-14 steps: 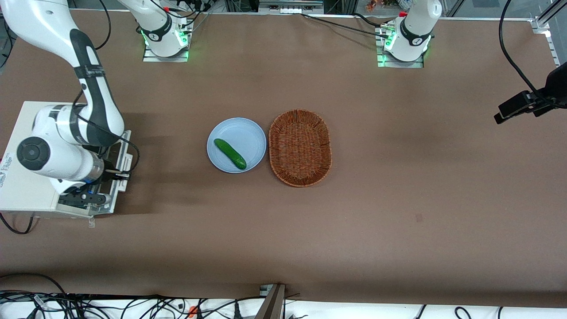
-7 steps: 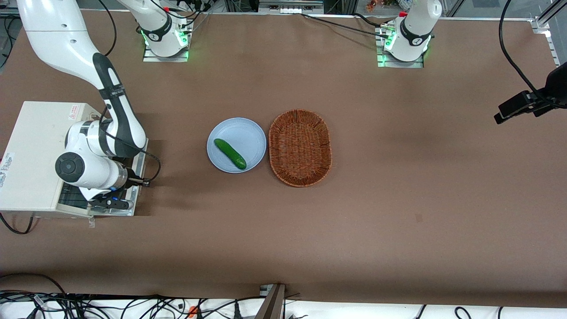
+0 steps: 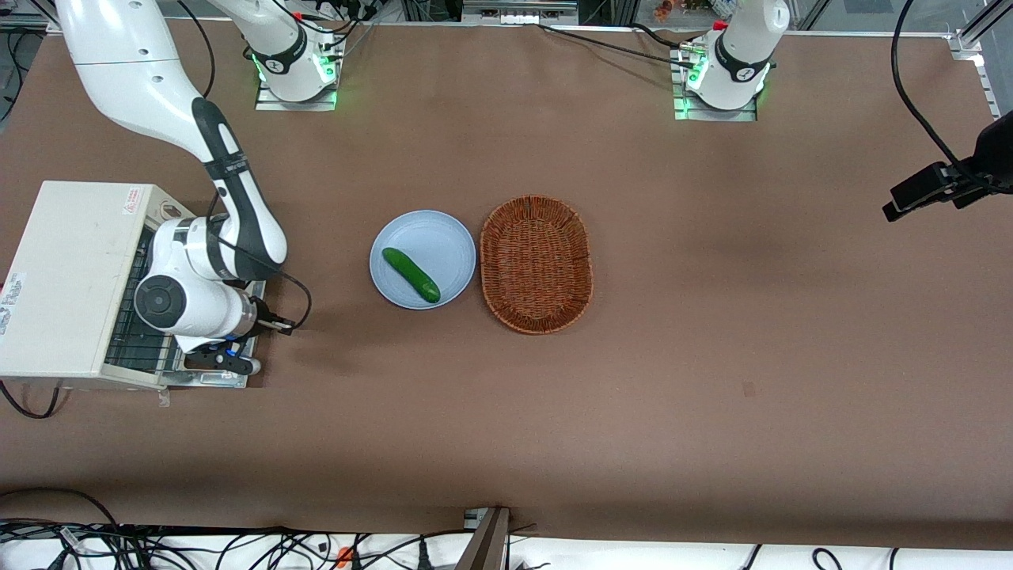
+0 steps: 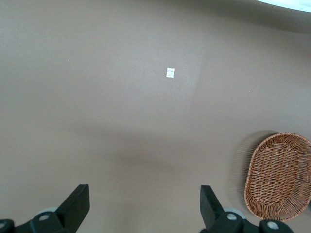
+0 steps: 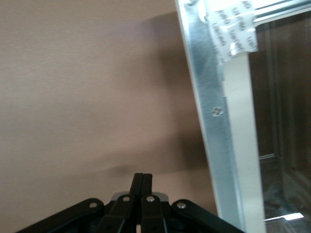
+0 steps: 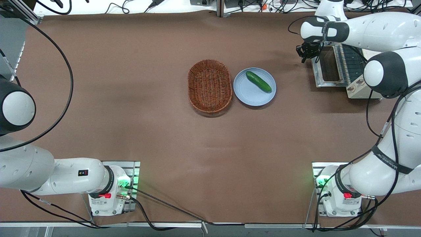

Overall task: Open oven door with right arm only
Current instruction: 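Release the handle and lift the right gripper away from the oven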

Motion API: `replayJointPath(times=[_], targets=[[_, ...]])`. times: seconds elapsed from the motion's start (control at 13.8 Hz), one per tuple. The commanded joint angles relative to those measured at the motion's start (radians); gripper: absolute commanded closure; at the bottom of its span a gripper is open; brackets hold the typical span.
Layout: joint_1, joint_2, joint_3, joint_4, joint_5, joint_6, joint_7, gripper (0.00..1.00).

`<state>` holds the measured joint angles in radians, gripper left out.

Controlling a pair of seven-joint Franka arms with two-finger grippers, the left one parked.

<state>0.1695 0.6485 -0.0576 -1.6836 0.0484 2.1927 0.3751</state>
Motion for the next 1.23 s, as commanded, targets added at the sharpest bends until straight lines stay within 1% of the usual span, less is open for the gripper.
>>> replayJointPath(times=[0.0, 0.29, 0.51, 0.65, 0.8, 1.01, 1.16], targets=[[0.015, -0.051, -0.013, 0.013, 0.024, -0.025, 0.007, 0.00], [0.015, -0.235, 0.019, 0.013, 0.013, -0.094, -0.040, 0.00], [0.005, -0.383, 0.037, 0.012, 0.013, -0.230, -0.191, 0.00], [-0.008, -0.484, 0.039, 0.007, 0.001, -0.325, -0.284, 0.00], [-0.015, -0.571, 0.039, 0.004, -0.010, -0.413, -0.327, 0.00], [-0.016, -0.615, 0.039, 0.008, -0.028, -0.478, -0.329, 0.00], [-0.015, -0.621, 0.039, 0.010, -0.039, -0.484, -0.331, 0.00]])
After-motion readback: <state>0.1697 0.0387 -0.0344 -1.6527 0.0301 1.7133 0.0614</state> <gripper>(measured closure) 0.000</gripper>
